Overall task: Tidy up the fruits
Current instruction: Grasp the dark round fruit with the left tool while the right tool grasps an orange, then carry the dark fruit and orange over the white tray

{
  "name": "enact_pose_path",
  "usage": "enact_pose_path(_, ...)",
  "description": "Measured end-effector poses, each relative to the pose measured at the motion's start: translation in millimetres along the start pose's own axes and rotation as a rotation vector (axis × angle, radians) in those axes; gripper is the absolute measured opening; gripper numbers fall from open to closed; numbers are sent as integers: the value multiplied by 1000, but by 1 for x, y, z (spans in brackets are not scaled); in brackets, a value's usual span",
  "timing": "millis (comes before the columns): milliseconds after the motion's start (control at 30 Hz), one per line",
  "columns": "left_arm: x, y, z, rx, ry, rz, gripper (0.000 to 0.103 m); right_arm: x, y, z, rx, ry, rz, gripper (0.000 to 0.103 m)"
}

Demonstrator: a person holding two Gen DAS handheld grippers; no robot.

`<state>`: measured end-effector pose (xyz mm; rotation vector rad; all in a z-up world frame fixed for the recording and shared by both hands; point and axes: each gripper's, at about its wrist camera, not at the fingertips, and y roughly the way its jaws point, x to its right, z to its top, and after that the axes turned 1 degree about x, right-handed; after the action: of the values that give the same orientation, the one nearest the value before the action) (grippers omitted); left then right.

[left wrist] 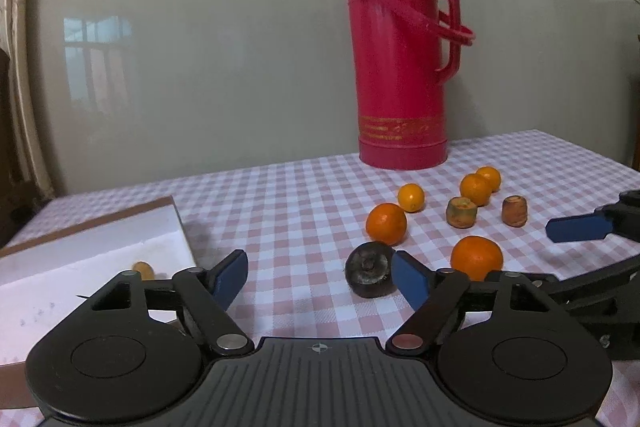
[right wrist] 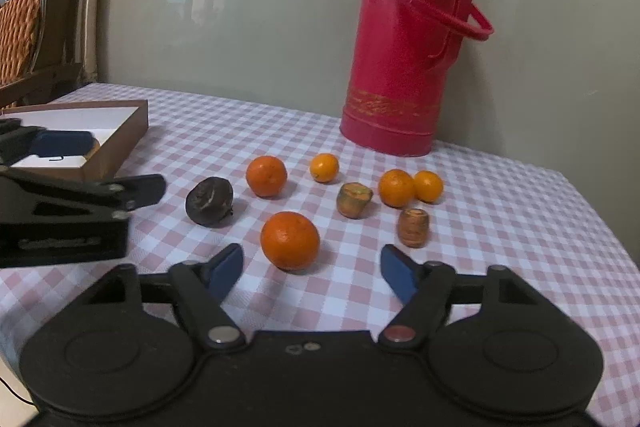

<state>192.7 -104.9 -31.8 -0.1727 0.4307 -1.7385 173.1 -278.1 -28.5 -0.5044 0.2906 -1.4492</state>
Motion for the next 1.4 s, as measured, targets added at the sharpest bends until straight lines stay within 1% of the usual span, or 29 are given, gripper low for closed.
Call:
enact_pose_path(33,-1,3,0,-7,-10,-2,77,-1,5,0,-7,-3,0,61)
enact_pose_path(167,0,17,-1,-34,-19,-18,77,-2,29,2,-45,-25,17,52)
enact_pose_path(200,3,21,-2,-42,-13,-27,77,-2,36,2,-63,-28,16,44)
enact_pose_path(233,5,24,-2,-48,-12,-33,76,0,41,3,-74,-16,30,40)
enact_pose_path(267,6,28,-1,-50,-21,-38,76,1,44,5,-74,-5,37,33)
enact_pose_path(367,8,42,2,-73,-42,-46,76,3,50,7,-83,-4,27,32)
enact_pose_path(400,7,47,3,-96,-63,-58,75,5,51,8,-85,4,31,32)
enact_pose_path(467,7,55,4,-133,-96,-92,68,9,54,9,-87,8,27,32)
enact_pose_path(500,8,58,4,-152,-96,-98,68,11,55,9,-90,7,21,32)
enact_pose_path(567,13,62,4,-178,-86,-111,63,18,58,9,-98,24,19,32)
enact_pose_path(633,18,66,5,-185,-77,-121,62,25,60,10,-98,52,29,33)
enact_pose_path(733,24,72,6,-196,-70,-111,61,32,65,12,-104,73,40,34)
enact_pose_path(800,24,77,6,-213,-74,-112,55,33,69,13,-108,76,38,34)
enact_pose_path(833,23,77,6,-223,-72,-111,47,33,70,14,-109,80,42,34)
enact_pose_path(867,23,77,6,-221,-70,-109,41,32,71,15,-111,78,41,35)
enact_pose_path(900,24,76,6,-221,-64,-108,41,32,72,15,-113,76,45,32)
enact_pose_path(967,25,77,6,-220,-58,-105,41,34,74,17,-116,95,50,32)
enact_pose_path(1167,27,72,5,-212,-50,-110,41,38,69,19,-115,109,37,31)
enact_pose_path(1400,28,41,15,-159,-23,-104,41,41,45,25,-72,130,25,31)
